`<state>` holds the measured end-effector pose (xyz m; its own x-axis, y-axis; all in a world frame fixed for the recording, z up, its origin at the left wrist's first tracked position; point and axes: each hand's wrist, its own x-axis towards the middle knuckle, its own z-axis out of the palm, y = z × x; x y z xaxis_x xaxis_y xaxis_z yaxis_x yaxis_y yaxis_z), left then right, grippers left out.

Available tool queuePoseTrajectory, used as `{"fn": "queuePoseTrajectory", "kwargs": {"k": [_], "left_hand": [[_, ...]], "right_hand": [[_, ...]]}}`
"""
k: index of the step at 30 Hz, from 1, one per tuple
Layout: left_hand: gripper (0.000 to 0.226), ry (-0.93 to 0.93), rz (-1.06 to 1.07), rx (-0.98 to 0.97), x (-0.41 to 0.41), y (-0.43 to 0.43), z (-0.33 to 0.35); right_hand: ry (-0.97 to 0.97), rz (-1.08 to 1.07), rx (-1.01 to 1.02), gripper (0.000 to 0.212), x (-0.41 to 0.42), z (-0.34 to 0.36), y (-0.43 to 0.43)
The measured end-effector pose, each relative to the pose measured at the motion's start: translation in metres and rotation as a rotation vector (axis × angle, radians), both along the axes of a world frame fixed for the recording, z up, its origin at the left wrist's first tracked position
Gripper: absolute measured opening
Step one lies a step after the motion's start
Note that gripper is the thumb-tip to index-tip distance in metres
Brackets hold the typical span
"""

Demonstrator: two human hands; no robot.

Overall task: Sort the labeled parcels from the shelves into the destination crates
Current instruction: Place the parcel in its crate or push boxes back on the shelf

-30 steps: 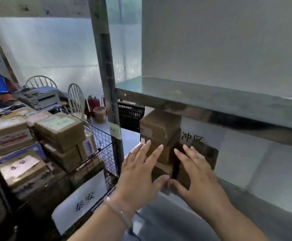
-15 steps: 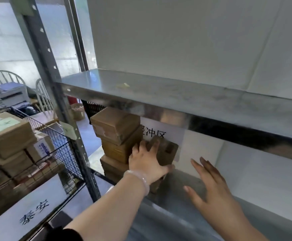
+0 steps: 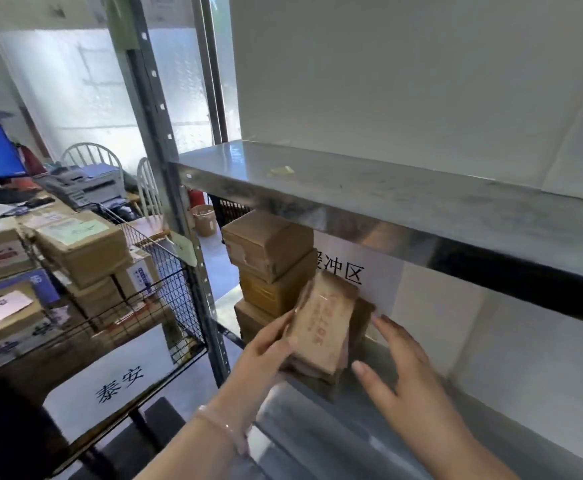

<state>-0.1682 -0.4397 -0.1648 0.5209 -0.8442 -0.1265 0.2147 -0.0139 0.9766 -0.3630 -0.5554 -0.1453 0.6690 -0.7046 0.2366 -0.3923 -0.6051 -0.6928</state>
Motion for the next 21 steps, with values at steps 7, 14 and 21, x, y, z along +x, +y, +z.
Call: {"fn": "queuePoseTrajectory", "kwargs": {"k": [7, 14, 21], "left_hand": [[0.071, 0.557, 0.056, -0.296, 0.006, 0.074, 0.008], [0.061, 0.442, 0.250, -0.279, 0.025, 0.124, 0.021], [0.041, 0.169, 0.452, -0.035, 0.059, 0.190, 0.033]], "right_hand": [[-0.160, 0.278, 0.252, 0.081, 0.066, 0.018, 0.048], [-0.150, 0.450, 0.338, 0.092, 0.130, 0.031, 0.104], [-0.169, 0.502, 0.340, 0.094, 0.188, 0.034, 0.149]]}}
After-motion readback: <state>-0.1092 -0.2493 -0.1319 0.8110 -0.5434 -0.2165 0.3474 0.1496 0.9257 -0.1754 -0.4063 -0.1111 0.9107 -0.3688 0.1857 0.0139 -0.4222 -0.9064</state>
